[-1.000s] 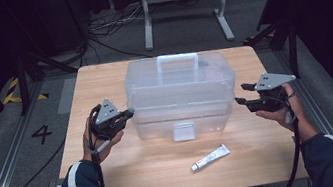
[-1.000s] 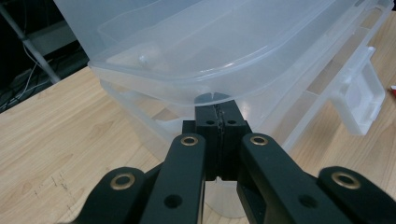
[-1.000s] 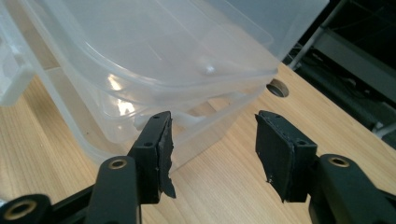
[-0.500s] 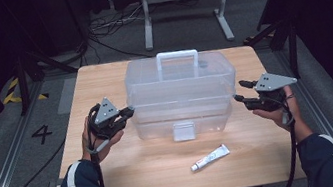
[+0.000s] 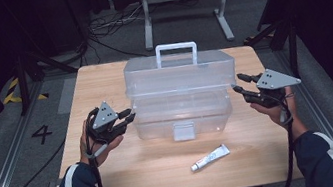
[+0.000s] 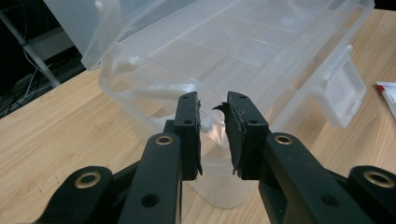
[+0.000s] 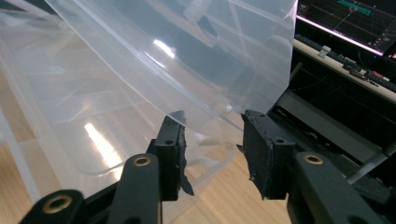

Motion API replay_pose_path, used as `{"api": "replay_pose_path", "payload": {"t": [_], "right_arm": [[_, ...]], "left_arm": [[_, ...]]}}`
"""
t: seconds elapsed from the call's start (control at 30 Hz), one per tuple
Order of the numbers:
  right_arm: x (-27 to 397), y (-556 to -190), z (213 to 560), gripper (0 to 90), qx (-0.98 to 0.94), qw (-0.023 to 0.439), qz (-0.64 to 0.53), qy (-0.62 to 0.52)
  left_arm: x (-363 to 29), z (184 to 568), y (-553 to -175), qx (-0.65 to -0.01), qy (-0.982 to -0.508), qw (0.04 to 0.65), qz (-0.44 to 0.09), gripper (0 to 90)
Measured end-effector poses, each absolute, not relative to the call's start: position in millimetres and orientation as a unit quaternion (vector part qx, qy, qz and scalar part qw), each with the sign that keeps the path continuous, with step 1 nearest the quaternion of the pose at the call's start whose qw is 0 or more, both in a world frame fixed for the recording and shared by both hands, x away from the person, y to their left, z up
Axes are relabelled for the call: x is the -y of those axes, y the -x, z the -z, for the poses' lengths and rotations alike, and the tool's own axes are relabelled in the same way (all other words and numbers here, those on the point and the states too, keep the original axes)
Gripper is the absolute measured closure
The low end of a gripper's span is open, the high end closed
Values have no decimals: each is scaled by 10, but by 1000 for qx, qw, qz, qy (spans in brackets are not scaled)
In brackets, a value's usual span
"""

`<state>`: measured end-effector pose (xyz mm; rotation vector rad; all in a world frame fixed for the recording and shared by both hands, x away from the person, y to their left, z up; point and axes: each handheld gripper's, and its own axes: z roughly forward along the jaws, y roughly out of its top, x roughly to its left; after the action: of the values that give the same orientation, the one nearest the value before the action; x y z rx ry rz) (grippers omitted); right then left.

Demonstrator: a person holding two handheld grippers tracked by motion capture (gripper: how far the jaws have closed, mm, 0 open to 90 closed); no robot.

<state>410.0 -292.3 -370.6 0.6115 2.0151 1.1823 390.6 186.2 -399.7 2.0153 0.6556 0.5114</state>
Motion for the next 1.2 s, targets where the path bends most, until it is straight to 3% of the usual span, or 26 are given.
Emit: {"api": "replay_pose_path", "payload": {"t": [0.53,1.2], "right_arm": [[2819,-4227,3618,748,-729,399,-489,-265],[2728,-4231,3495,776,-725,427,-469,-270]], "left_arm": [[-1730,4000,-3817,-222,-837,464,-186,661],[-1310,4084,-3861,-167,-871,438,-148,549]]}}
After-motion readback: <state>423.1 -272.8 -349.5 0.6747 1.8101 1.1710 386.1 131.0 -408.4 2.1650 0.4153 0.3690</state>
